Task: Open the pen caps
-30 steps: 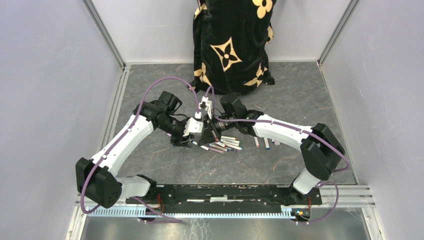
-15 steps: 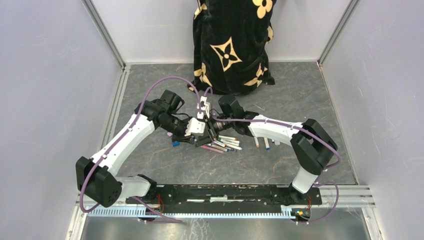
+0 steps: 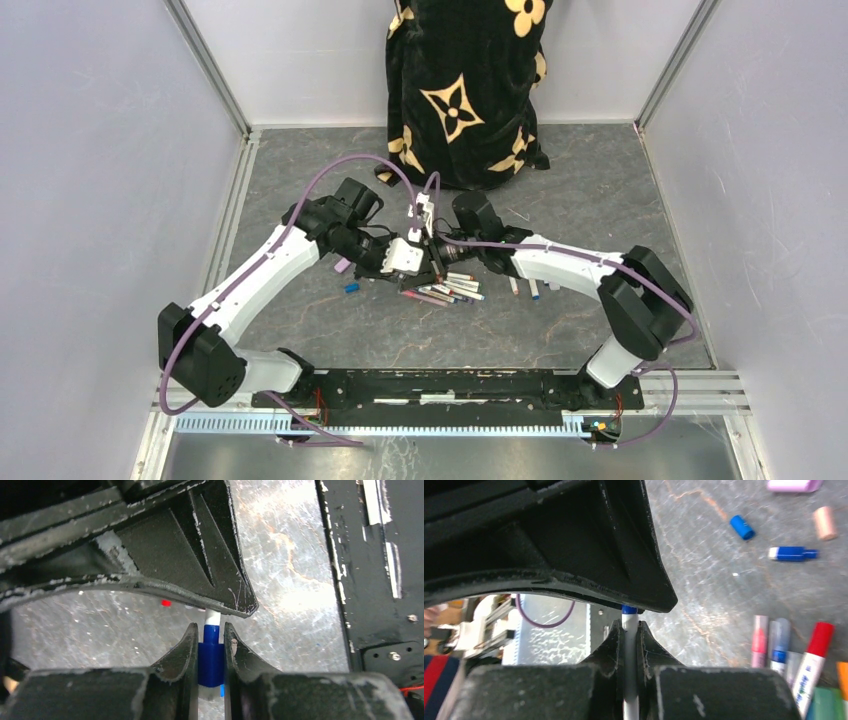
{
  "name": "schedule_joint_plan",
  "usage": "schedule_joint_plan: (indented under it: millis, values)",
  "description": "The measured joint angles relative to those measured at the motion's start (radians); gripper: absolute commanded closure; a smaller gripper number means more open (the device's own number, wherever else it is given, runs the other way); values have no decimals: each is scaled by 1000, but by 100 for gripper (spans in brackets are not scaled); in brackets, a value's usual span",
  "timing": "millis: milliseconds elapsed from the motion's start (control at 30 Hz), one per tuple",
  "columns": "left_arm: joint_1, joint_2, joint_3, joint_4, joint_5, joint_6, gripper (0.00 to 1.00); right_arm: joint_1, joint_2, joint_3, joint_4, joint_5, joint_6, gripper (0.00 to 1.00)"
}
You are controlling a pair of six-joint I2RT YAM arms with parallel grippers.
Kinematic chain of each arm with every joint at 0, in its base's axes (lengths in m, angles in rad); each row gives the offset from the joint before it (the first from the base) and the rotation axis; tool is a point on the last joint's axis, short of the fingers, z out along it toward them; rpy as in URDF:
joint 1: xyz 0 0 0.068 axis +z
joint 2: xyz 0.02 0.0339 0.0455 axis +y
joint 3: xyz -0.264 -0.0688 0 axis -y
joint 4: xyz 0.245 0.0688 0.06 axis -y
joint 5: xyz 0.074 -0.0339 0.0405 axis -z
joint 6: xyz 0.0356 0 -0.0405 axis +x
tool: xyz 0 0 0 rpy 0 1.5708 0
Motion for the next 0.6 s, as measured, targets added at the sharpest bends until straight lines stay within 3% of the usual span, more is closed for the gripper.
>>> schedule_joint_plan:
  millis: [167,333,500,600]
  values:
    - [24,27,47,24,40,51,98,-24,-100,-72,39,77,-47,100]
    - [198,34,74,-10,-116,76,98,-92,-186,-222,-106,73,-60,100]
    - [190,44,0,35,-135,76,98,-151,-207,-254,-257,139,-106,100]
    - [190,71,-88,99,-116,69,98,-223,-263,-254,-315,297,-126,100]
